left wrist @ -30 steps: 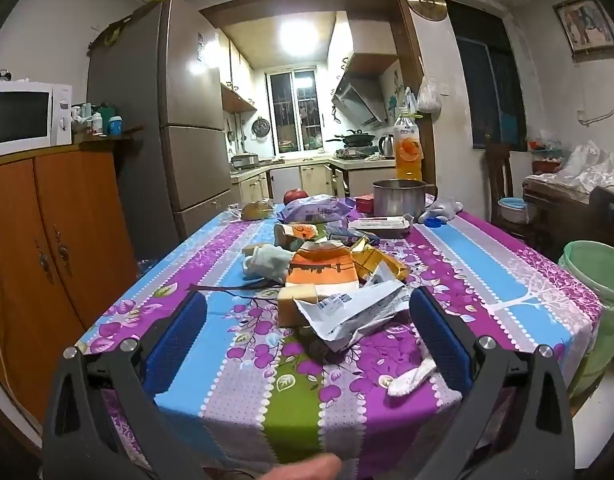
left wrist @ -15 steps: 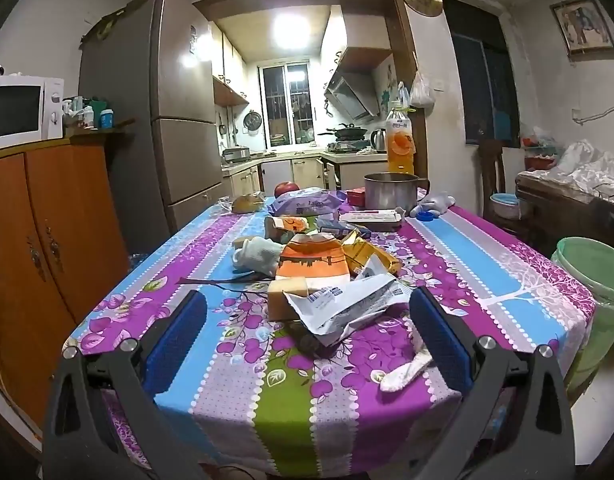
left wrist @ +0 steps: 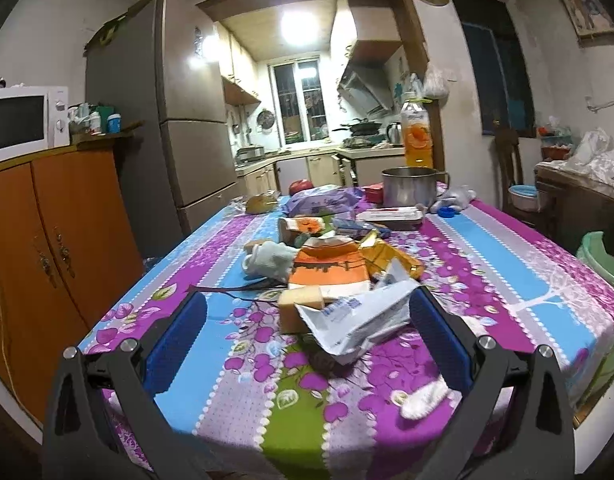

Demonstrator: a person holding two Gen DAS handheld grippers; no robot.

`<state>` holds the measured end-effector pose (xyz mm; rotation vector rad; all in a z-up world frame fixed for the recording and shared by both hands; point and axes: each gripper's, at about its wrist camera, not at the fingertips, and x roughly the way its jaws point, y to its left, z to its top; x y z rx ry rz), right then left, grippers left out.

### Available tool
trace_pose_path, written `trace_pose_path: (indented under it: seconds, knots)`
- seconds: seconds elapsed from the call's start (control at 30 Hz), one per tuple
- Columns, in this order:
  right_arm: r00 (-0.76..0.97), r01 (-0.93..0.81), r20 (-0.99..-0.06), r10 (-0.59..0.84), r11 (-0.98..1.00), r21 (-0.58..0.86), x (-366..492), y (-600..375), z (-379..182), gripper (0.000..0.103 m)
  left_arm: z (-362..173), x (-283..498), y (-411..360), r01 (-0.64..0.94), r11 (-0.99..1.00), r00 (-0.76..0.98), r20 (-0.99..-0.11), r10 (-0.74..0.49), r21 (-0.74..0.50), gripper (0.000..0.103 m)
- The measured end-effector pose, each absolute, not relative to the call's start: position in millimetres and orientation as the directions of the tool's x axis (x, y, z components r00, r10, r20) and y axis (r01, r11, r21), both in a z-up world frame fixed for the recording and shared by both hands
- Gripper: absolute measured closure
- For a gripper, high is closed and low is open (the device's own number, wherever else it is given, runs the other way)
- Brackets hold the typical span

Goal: Collect trash
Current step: 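Move both tools toward the white crumpled tissue on the tablecloth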

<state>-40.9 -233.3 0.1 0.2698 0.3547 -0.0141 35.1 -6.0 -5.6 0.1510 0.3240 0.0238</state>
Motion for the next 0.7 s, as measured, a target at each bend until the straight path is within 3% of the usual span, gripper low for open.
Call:
trace_pose_path:
  seconds: [0.23,0.37,0.53,0.7]
  knots:
    - [0.953,0.078,-0.303,-0.024,0.982,0.169,-26.7,-223.5,6.7,0.004,1.2,36.3,24.7,-0.112,0.989,0.949,-0.283,0.136,0.1,0.005]
    - [0.952,0.054,-0.305,-0.019,0.993,0.106,-16.6,-215.1,9.1,0.004,4.7,42.1,39.8,-0.123,0.985,0.936,-0.316,0.155,0.119,0.005]
    - [0.946,0.021,-0.323,-0.017,1.0,0.009,-7.3,-208.0,17.9,0.004,15.1,49.6,48.1,-0.055,0.987,0.932,-0.348,0.104,0.148,0.005]
    - [0.922,-0.042,-0.385,0.046,0.999,0.018,5.8,-205.6,23.6,0.004,24.2,50.6,48.0,0.053,0.982,0.934,-0.357,0.015,0.181,0.005]
